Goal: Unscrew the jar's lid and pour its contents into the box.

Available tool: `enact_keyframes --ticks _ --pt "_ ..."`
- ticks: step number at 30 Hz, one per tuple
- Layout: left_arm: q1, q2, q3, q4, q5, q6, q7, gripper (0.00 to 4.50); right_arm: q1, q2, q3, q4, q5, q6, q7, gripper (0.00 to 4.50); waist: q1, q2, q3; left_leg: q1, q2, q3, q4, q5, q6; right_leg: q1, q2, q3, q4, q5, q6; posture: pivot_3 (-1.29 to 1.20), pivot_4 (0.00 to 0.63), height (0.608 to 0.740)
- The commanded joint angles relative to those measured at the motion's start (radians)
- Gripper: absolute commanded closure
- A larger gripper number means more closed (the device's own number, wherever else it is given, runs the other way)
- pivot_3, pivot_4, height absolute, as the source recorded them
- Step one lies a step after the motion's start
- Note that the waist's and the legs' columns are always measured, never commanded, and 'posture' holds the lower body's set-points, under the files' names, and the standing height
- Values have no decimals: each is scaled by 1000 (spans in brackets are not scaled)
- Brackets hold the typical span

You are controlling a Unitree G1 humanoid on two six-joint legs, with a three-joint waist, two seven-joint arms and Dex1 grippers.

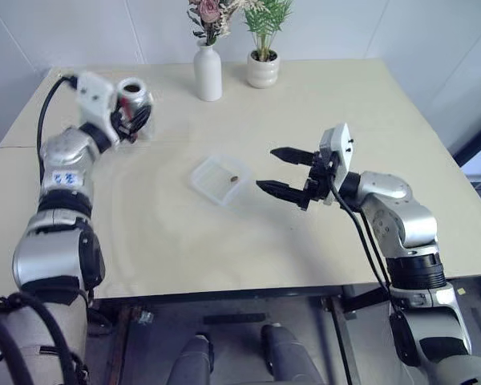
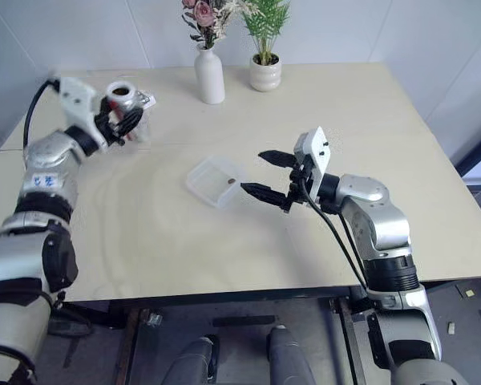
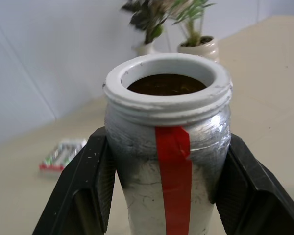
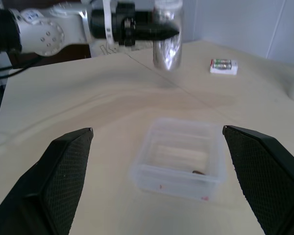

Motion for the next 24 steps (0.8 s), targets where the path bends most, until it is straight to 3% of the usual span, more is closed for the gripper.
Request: enact_keyframes --ticks 1,6,12,17,21,22,24 --pt "78 24 98 -101 -100 95 55 2149 -35 -7 -3 -45 26 -54 52 25 -2 0 0 0 0 0 0 0 0 0 0 0 1 0 0 0 150 740" --pt "198 26 164 -120 -143 94 100 2149 -34 -30 25 -68 -8 -92 81 25 0 -1 0 1 0 -2 1 2 -1 0 0 -1 4 1 -2 0 150 740" --pt "224 3 178 -86 -151 64 134 2149 -23 -36 27 -80 -10 -92 73 25 8 -1 -1 1 0 -3 1 5 -3 1 0 -3 3 4 -4 0 150 740" --pt "243 -16 151 -90 -130 18 122 2149 -16 -42 21 -88 -7 -85 70 25 11 -1 -1 3 0 -4 1 7 -3 4 0 -3 1 6 -3 0 150 740" --pt "255 -10 122 -93 -102 -7 125 2149 -14 -43 21 -86 -7 -82 67 25 8 -1 -1 13 0 -3 -4 7 -3 15 1 -3 -5 6 -3 0 150 740" --pt "256 -9 120 -97 -104 -9 123 1613 -14 -42 23 -84 -8 -84 65 0 8 -1 -1 14 1 -3 -5 7 -3 16 1 -3 -6 6 -3 0 150 740" --pt "256 -8 119 -102 -107 -9 120 1198 -13 -40 24 -81 -8 -83 62 0 8 -1 -1 14 1 -3 -5 7 -3 16 1 -3 -7 6 -4 0 150 740"
